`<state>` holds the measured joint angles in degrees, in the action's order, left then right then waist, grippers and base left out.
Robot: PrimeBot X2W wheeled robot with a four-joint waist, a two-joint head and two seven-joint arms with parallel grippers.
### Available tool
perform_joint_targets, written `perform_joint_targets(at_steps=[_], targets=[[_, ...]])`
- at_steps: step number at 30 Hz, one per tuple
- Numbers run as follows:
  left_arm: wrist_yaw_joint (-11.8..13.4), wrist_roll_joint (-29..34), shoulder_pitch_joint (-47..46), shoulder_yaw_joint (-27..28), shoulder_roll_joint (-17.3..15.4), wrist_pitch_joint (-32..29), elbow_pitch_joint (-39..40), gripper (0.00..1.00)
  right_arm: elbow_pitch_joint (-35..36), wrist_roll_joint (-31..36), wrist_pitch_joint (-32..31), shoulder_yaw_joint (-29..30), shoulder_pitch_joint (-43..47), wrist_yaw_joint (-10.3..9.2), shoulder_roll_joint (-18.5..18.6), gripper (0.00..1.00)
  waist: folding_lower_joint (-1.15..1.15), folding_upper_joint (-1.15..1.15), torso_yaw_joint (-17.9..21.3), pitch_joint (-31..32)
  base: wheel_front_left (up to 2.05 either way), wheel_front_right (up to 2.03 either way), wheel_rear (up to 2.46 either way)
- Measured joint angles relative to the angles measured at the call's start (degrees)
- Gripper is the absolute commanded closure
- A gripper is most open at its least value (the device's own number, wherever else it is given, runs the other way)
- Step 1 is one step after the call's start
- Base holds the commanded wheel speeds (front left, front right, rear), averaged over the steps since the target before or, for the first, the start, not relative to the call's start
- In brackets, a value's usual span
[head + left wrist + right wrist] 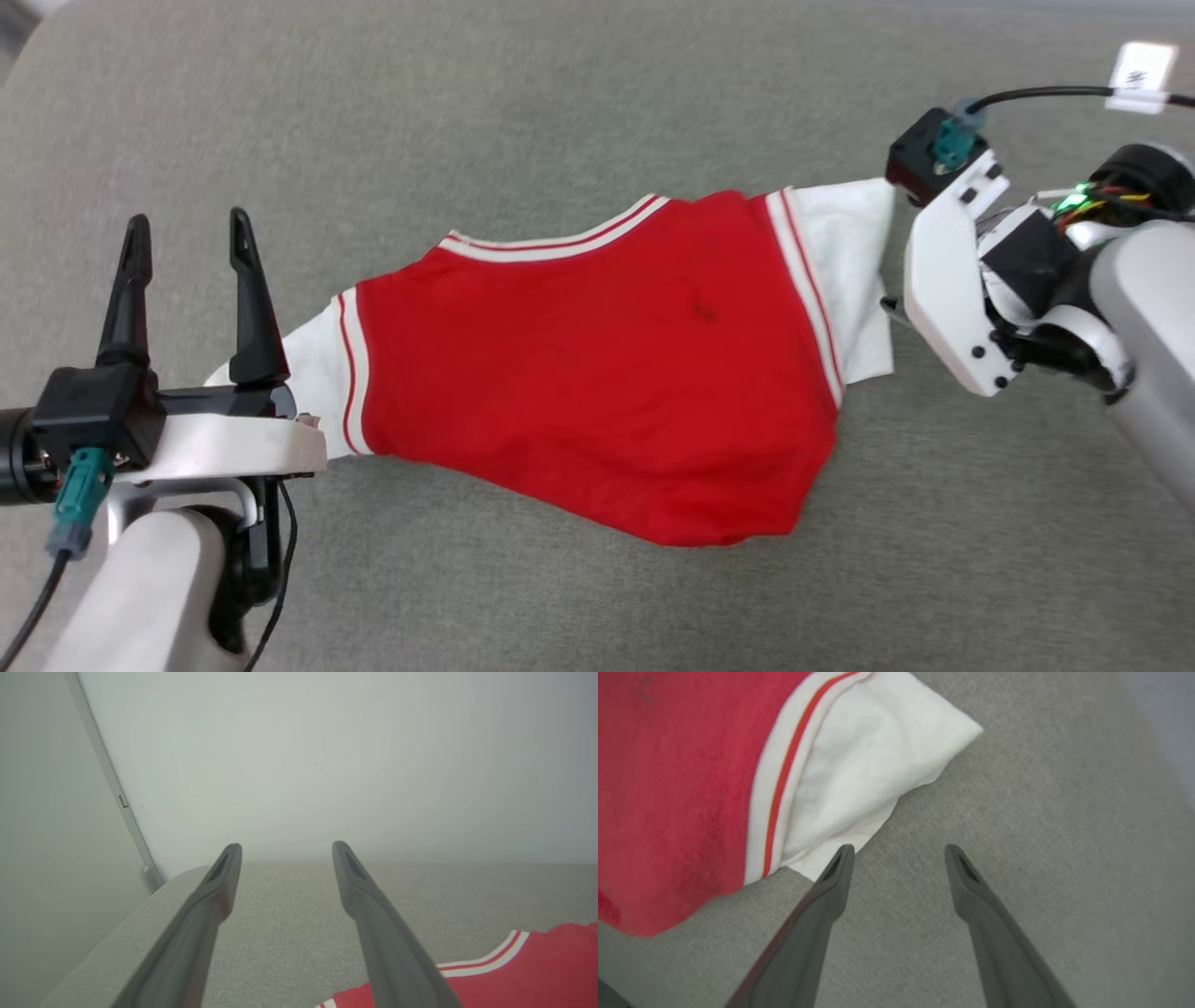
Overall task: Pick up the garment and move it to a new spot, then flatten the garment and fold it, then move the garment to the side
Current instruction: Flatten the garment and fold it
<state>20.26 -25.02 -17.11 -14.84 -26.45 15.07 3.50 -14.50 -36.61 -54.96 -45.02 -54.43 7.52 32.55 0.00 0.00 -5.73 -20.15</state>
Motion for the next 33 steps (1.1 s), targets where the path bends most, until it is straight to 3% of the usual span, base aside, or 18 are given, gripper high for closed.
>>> perform_joint_targets(at_steps=[10, 11, 12, 13, 18, 25, 30, 33], targets=[[-9.03, 8.40, 1.60, 8.51, 10.46, 0.00, -2.18, 0.00, -9.94, -0.70, 3.65, -3.43, 0.55, -0.12, -3.97, 0.00, -0.01, 0.00, -3.35, -4.59, 0.00, 0.00, 0.00], [-9.76, 8.98, 1.60, 9.29, 11.17, 0.00, -2.40, 0.00, -10.33, -0.75, 4.60, -3.82, 0.38, -0.12, -4.03, 0.04, -0.01, 0.00, -3.41, -4.68, 0.00, 0.00, 0.00], [-10.38, 9.58, 1.60, 9.99, 11.62, 0.00, -2.66, 0.00, -10.66, -0.74, 6.03, -4.20, 0.31, -0.12, -4.08, 0.85, -0.01, 0.00, -3.33, -4.66, 0.00, 0.00, 0.00], [-11.02, 10.28, 1.61, 10.81, 12.12, 0.00, -2.86, 0.00, -11.01, -0.70, 7.61, -4.59, 0.23, -0.11, -4.13, 1.00, -0.01, 0.00, -3.18, -4.51, 0.00, 0.00, 0.00], [-13.76, 13.37, 2.35, 13.40, 14.30, 0.00, -3.61, 0.00, -10.61, 0.36, 14.94, -6.54, -0.59, 0.03, -2.89, 1.00, 0.01, 0.00, -2.47, -2.51, 0.00, 0.00, 0.00], [-15.77, 16.16, 5.66, 16.16, 16.33, 0.00, -4.00, 0.00, -3.31, 0.19, 21.26, -4.07, -0.76, 0.01, 5.26, 1.00, 0.01, 0.00, -0.06, 1.34, 0.00, 0.00, 0.00], [-16.71, 17.63, 8.01, 17.61, 17.20, 0.00, -3.75, 0.00, 2.63, -1.05, 22.19, 1.02, 5.80, 0.00, 12.57, 1.00, 0.01, 0.00, 2.49, 3.57, 0.00, 0.00, 0.00], [-17.22, 18.16, 9.04, 18.41, 17.64, 0.00, -3.71, 0.00, 5.13, -1.19, 22.06, 5.54, 13.16, 0.01, 14.47, 1.00, 0.00, 0.00, 4.02, 4.48, 0.00, 0.00, 0.00]])
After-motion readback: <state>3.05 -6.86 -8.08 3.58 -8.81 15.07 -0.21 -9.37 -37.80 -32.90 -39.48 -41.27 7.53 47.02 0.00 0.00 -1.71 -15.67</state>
